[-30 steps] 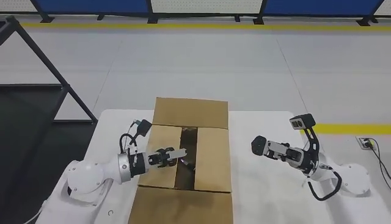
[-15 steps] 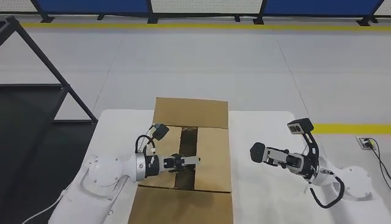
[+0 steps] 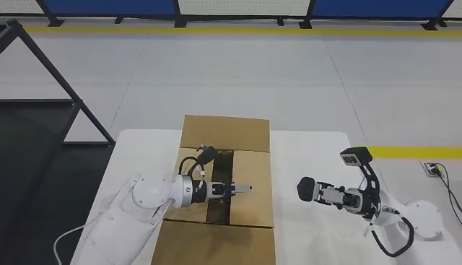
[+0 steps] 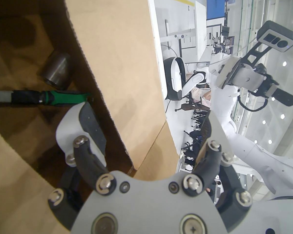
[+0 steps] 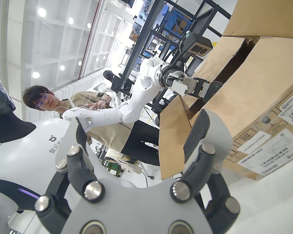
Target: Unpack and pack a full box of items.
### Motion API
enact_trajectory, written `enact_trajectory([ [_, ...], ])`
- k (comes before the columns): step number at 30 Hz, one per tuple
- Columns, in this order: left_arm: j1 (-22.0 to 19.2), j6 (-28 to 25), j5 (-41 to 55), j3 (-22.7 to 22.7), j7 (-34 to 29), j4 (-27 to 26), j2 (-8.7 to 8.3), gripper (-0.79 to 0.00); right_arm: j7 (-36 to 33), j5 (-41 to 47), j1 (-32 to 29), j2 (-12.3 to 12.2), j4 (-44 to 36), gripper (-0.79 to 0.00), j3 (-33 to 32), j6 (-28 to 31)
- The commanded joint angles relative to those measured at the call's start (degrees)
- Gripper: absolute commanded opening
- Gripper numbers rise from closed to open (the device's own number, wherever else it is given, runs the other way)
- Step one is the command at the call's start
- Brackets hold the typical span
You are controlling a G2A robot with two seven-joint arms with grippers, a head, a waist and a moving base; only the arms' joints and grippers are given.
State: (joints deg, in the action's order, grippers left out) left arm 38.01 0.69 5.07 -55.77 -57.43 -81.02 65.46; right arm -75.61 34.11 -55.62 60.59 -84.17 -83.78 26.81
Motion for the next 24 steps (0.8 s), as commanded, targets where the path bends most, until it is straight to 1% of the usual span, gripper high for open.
enact_trajectory([
  [1, -0.45, -0.62, 0.92, -0.19, 0.71, -0.16, 0.16, 0.0, -0.49, 0.47, -0.15, -0.08, -0.07, 0.0, -0.09, 0.4],
  [7, -1.82, -1.64, 2.78, -0.67, 2.43, -2.3, 0.56, 0.0, -1.92, 2.81, -0.88, -0.48, -2.06, 0.0, -0.43, -0.06],
  [11, -4.33, -1.96, 3.01, 1.14, 3.85, -2.88, 1.41, 0.0, -2.63, 4.68, -1.68, -0.91, -4.01, 0.0, -1.08, -0.76],
  [16, -8.76, -2.97, 3.72, 5.68, 6.99, -0.13, 3.45, 0.0, -3.61, 6.82, -2.95, -1.62, -5.82, 0.0, -2.92, -1.74],
  [21, -12.65, -6.01, 6.41, 10.47, 10.14, 3.9, 6.1, 0.0, -4.52, 8.53, -5.49, -2.6, -7.17, 0.0, -6.98, -2.65],
  [24, -14.52, -7.57, 7.47, 12.97, 11.56, 6.42, 7.64, 0.0, -4.41, 7.02, -6.94, -3.11, -7.54, 0.0, -9.1, -2.54],
])
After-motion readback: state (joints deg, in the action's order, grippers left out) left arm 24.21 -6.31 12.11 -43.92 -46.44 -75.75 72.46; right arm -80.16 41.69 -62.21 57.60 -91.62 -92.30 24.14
